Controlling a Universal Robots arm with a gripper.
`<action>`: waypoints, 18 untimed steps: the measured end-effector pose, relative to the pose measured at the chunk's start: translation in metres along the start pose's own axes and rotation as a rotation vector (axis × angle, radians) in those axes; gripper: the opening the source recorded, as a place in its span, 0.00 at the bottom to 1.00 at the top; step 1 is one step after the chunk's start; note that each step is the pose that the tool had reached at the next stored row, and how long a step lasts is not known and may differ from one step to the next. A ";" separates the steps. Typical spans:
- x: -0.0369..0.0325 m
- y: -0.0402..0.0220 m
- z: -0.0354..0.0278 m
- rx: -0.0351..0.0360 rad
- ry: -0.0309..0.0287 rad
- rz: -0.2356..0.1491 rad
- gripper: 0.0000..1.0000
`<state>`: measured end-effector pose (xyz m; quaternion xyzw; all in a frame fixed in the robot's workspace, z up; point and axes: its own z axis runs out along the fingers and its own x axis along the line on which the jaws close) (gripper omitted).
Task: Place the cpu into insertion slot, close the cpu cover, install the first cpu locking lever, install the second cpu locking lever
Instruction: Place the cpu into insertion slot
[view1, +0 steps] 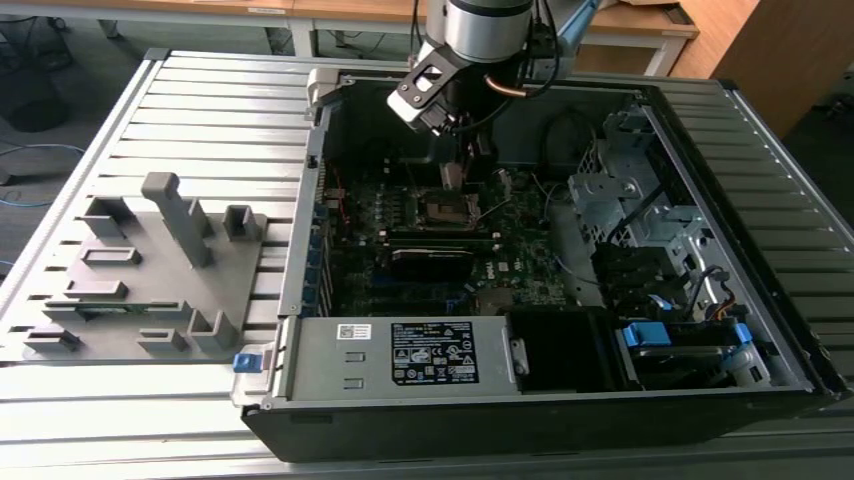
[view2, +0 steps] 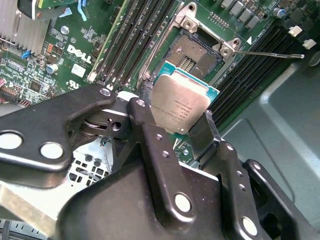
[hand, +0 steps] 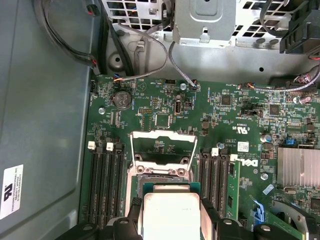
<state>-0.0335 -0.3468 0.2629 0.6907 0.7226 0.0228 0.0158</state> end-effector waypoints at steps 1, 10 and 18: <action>0.0000 0.0000 0.0000 0.0000 0.0000 0.000 0.54; 0.0000 -0.0001 0.0014 0.0001 -0.0001 0.000 0.54; 0.0000 -0.0008 0.0040 0.0001 -0.0002 0.000 0.54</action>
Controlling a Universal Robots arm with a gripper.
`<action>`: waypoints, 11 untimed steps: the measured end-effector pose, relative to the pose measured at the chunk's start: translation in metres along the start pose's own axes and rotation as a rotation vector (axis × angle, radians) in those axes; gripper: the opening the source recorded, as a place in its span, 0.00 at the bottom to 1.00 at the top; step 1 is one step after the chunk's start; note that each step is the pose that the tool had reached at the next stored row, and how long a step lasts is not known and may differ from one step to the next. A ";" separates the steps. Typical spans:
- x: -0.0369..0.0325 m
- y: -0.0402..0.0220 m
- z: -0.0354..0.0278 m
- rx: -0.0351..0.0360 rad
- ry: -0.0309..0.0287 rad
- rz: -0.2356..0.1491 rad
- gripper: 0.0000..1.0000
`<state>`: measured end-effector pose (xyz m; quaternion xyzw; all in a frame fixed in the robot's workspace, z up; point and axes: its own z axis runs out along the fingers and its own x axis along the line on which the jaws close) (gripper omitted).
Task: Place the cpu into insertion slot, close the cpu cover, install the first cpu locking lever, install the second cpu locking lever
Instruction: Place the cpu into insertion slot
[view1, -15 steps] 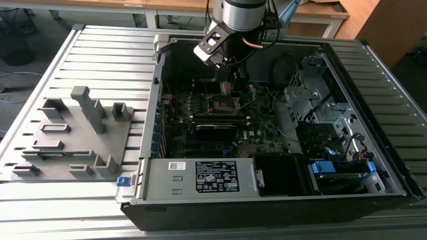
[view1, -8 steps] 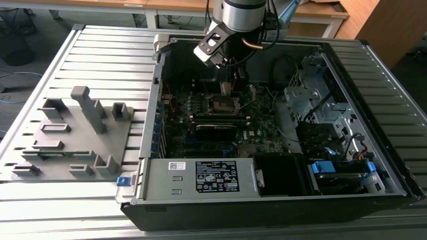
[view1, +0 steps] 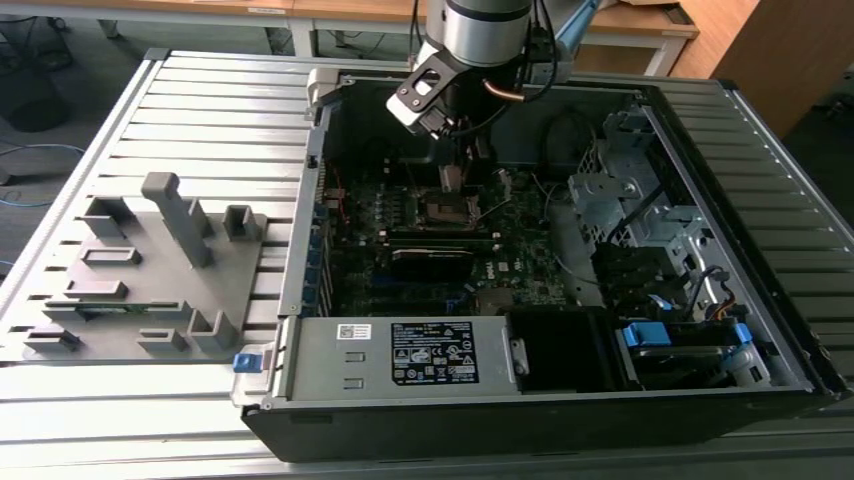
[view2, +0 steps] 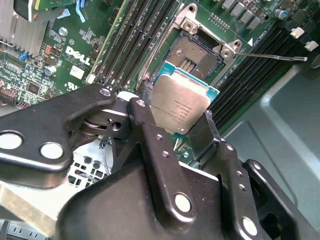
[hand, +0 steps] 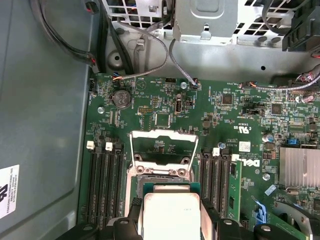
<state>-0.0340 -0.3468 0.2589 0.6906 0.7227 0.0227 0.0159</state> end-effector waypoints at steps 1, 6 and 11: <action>0.0000 0.0000 0.0002 -0.0001 0.0002 0.000 0.54; 0.0000 0.0000 0.0010 -0.0003 0.0005 0.000 0.54; 0.0000 -0.0001 0.0022 -0.0001 0.0003 0.000 0.54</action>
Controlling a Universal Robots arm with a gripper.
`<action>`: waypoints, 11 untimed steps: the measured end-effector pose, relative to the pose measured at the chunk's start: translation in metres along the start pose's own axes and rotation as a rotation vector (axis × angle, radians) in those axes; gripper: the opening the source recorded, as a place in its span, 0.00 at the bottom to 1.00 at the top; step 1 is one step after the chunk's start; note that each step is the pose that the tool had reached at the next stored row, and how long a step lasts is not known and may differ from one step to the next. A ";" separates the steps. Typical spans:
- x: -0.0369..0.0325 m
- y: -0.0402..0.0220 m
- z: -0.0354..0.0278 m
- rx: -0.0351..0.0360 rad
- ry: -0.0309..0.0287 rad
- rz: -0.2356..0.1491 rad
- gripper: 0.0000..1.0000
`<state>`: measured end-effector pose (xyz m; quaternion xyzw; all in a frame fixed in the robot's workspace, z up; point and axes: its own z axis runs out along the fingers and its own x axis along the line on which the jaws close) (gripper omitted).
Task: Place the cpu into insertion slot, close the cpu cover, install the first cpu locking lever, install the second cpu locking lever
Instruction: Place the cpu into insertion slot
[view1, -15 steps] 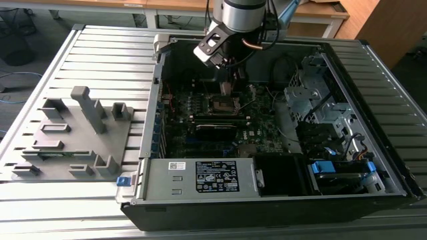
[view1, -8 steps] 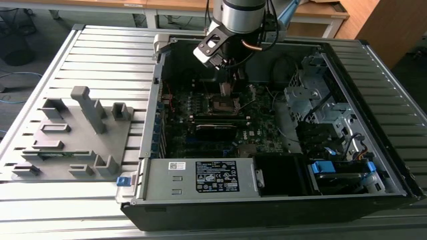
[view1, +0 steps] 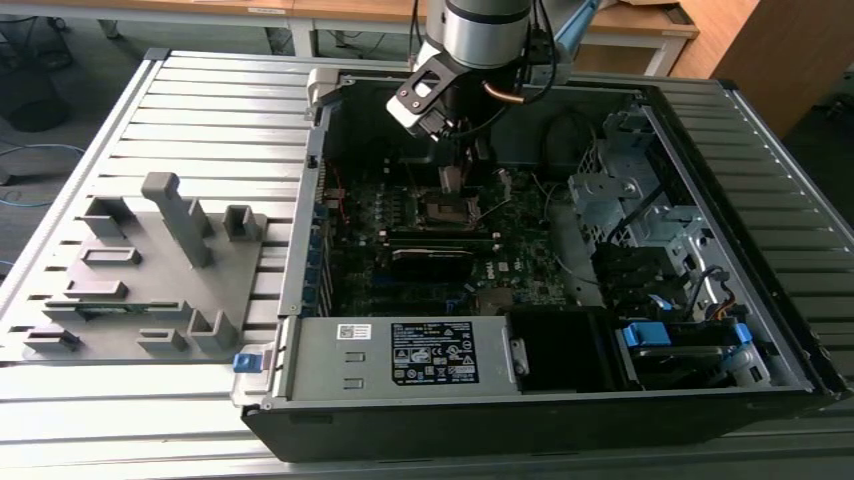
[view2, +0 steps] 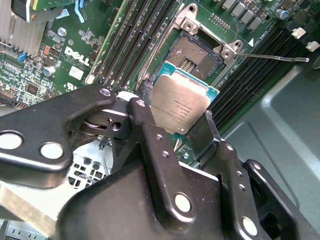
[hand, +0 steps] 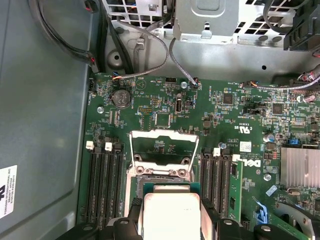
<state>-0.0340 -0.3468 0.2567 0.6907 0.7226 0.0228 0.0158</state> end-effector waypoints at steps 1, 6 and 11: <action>0.0000 0.0000 0.0003 -0.0001 0.0002 0.000 0.54; 0.0000 -0.0001 0.0013 0.0001 -0.0002 0.000 0.54; 0.0000 -0.0002 0.0028 0.0000 -0.0001 0.000 0.54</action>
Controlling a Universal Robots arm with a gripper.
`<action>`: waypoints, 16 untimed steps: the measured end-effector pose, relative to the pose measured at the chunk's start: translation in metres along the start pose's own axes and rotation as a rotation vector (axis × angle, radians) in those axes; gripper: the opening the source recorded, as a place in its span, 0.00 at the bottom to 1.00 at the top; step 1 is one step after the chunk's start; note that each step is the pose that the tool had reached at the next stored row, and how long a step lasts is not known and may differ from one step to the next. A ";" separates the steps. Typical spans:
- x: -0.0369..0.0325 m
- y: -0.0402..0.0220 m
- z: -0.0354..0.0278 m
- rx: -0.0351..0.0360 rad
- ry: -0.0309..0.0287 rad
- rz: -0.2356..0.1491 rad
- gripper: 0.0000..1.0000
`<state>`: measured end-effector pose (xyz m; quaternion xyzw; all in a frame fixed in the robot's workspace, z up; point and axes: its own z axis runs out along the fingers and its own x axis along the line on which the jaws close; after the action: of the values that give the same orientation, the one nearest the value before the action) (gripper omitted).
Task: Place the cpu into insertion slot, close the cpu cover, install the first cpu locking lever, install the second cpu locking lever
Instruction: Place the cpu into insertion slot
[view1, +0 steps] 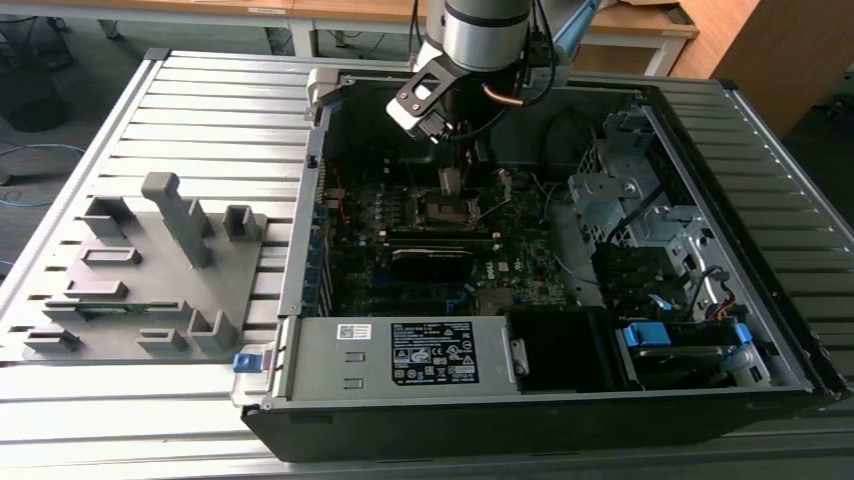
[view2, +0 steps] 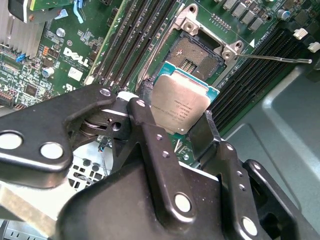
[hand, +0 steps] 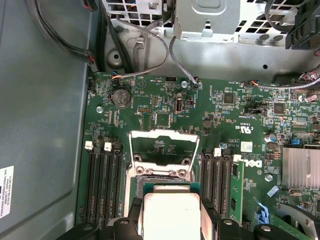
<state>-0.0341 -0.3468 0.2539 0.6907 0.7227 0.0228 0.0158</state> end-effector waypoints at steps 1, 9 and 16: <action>0.0000 0.0000 0.0000 0.0000 0.0000 0.000 0.54; 0.0000 -0.0006 0.0035 -0.0001 0.0001 0.000 0.54; 0.0000 -0.0034 0.0086 0.0001 -0.0001 0.000 0.54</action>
<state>-0.0370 -0.3468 0.2452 0.6906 0.7227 0.0227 0.0159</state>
